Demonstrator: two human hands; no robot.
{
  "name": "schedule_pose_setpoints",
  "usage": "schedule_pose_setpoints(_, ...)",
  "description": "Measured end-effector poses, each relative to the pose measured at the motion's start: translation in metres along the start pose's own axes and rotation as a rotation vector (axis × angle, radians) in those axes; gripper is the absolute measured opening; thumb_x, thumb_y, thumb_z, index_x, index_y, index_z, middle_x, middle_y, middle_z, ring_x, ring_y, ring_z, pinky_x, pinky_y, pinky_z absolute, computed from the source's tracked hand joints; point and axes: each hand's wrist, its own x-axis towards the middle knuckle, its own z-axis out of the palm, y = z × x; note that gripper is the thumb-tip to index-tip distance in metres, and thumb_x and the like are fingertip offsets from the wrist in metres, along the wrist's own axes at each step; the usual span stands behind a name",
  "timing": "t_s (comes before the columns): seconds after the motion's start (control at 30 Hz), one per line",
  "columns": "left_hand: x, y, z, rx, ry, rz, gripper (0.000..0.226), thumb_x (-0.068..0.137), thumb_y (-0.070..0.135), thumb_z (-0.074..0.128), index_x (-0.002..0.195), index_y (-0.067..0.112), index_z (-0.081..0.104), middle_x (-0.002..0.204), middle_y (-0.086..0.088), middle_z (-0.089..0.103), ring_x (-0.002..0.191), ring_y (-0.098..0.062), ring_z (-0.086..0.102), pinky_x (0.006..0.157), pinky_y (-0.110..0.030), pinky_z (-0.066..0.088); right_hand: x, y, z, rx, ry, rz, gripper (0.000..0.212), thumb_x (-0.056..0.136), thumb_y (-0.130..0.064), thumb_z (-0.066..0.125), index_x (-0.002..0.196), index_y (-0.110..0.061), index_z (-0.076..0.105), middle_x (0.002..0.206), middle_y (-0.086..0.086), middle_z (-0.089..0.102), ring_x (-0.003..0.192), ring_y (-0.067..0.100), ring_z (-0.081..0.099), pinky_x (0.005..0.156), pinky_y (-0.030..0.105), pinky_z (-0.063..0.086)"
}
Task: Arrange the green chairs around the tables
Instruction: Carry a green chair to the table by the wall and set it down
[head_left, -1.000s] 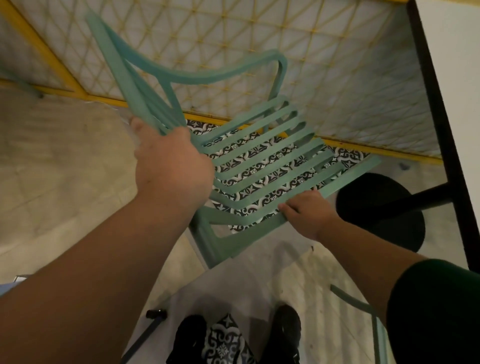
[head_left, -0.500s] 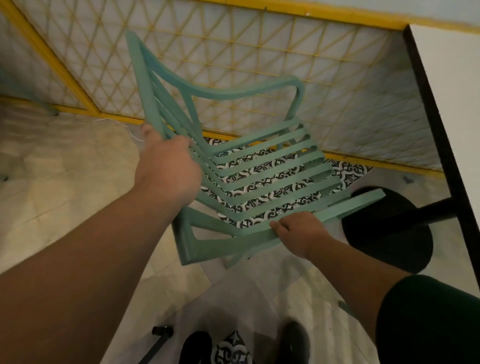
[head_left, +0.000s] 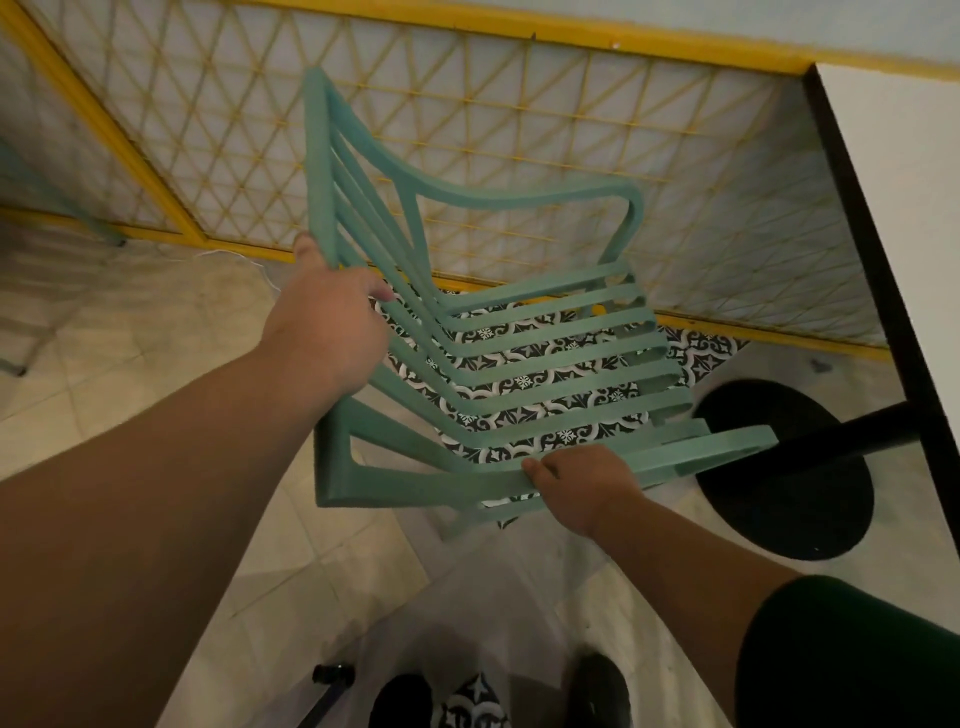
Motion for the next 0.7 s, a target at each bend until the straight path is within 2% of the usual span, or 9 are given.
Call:
schedule_pose_setpoints(0.1, 0.006, -0.003, -0.004, 0.013, -0.003, 0.030, 0.029, 0.094, 0.007, 0.058, 0.112, 0.024, 0.072, 0.147, -0.010, 0.025, 0.087, -0.028, 0.054, 0.090, -0.043, 0.054, 0.000, -0.006, 0.001, 0.003, -0.012, 0.003, 0.065, 0.103, -0.062, 0.020, 0.093, -0.022, 0.069, 0.084, 0.002, 0.067, 0.084, 0.021, 0.063, 0.086, 0.039, 0.055)
schedule_pose_setpoints(0.2, 0.013, -0.005, -0.006, 0.016, -0.016, 0.048, 0.029, 0.093, 0.007, 0.057, 0.111, 0.023, 0.073, 0.150, -0.011, 0.024, 0.092, -0.031, 0.055, 0.096, -0.044, 0.053, 0.001, -0.010, 0.001, 0.016, -0.022, 0.019, 0.065, 0.102, -0.063, 0.020, 0.096, -0.023, 0.070, 0.086, 0.001, 0.068, 0.086, 0.021, 0.063, 0.086, 0.039, 0.055)
schedule_pose_setpoints(0.4, 0.026, -0.009, -0.008, 0.017, -0.019, 0.076, 0.027, 0.092, 0.006, 0.058, 0.104, 0.026, 0.074, 0.148, -0.008, 0.025, 0.094, -0.028, 0.054, 0.097, -0.043, 0.052, 0.003, -0.018, 0.002, 0.045, -0.042, 0.049, 0.065, 0.101, -0.066, 0.021, 0.103, -0.025, 0.072, 0.090, 0.001, 0.070, 0.089, 0.022, 0.064, 0.086, 0.039, 0.055)
schedule_pose_setpoints(0.6, 0.035, -0.014, -0.010, 0.024, -0.029, 0.107, 0.024, 0.093, 0.010, 0.059, 0.101, 0.028, 0.073, 0.148, -0.008, 0.026, 0.099, -0.031, 0.055, 0.100, -0.045, 0.052, 0.006, -0.023, 0.006, 0.054, -0.041, 0.052, 0.062, 0.101, -0.066, 0.022, 0.096, -0.025, 0.069, 0.083, -0.003, 0.066, 0.082, 0.018, 0.063, 0.080, 0.038, 0.055)
schedule_pose_setpoints(0.7, 0.036, -0.013, -0.010, -0.014, -0.025, 0.113, 0.027, 0.092, 0.009, 0.057, 0.106, 0.028, 0.071, 0.150, -0.007, 0.027, 0.103, -0.032, 0.055, 0.097, -0.044, 0.052, 0.001, -0.019, 0.011, 0.172, -0.044, 0.025, 0.049, 0.101, -0.063, 0.032, 0.100, -0.027, 0.066, 0.088, -0.004, 0.065, 0.088, 0.018, 0.062, 0.090, 0.042, 0.054)
